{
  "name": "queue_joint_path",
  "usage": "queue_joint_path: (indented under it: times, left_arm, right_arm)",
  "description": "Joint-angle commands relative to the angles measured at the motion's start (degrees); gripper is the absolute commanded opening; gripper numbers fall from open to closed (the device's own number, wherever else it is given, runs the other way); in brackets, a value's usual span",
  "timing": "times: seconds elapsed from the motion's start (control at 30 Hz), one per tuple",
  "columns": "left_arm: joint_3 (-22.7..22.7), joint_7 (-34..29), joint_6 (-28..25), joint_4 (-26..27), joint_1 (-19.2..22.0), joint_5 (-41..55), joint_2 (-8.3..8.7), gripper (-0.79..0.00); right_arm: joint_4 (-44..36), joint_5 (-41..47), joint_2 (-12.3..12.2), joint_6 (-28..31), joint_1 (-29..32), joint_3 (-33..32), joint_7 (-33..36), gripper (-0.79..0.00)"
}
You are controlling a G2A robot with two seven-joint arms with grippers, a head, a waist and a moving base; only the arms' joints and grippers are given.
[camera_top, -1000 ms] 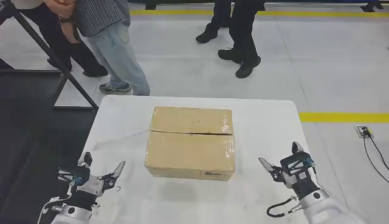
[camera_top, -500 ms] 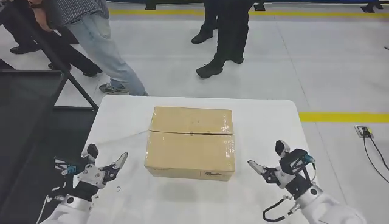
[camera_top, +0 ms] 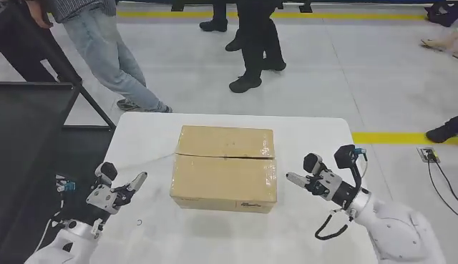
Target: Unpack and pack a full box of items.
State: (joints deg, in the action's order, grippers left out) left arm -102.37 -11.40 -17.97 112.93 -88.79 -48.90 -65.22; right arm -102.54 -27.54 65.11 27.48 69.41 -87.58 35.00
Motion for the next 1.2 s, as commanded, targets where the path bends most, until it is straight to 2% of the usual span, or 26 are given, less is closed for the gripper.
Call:
queue_joint_path:
  times: [0.0, 0.17, 0.33, 0.6, 0.87, 1.0, 1.17]
  left_arm:
    - [0.0, 0.0, 0.0, 0.0, 0.0, 0.0, 0.00, 0.000]
    - [0.4, -0.1, 0.0, 0.0, 0.1, 1.1, -0.05, 0.000]
    - [2.0, -4.9, 1.3, -0.5, 2.7, 8.0, -0.10, 0.000]
    - [2.5, -15.2, -1.9, -4.2, 6.4, 22.6, 0.30, 0.000]
    - [1.3, -21.4, -4.9, -6.2, 7.8, 29.9, 0.98, 0.000]
    - [1.3, -21.8, -4.6, -6.8, 8.0, 30.2, 1.17, 0.000]
    - [1.8, -21.9, -4.4, -7.1, 8.3, 30.4, 1.35, 0.000]
  right_arm:
    - [0.0, 0.0, 0.0, 0.0, 0.0, 0.0, 0.0, 0.000]
    - [-0.2, 0.9, 0.1, 0.1, 0.3, 0.5, -0.5, 0.000]
    - [4.7, 9.6, 0.4, -0.6, -2.2, 2.1, -1.4, 0.000]
    - [19.2, 26.2, 0.3, 3.9, -11.4, 6.1, 11.3, 0.000]
    - [31.0, 41.1, 0.8, 7.2, -20.1, 11.6, 25.6, 0.000]
    - [33.8, 48.4, 1.0, 9.0, -22.6, 13.7, 32.8, 0.000]
    - [31.5, 53.7, 0.3, 6.4, -23.1, 15.3, 35.4, 0.000]
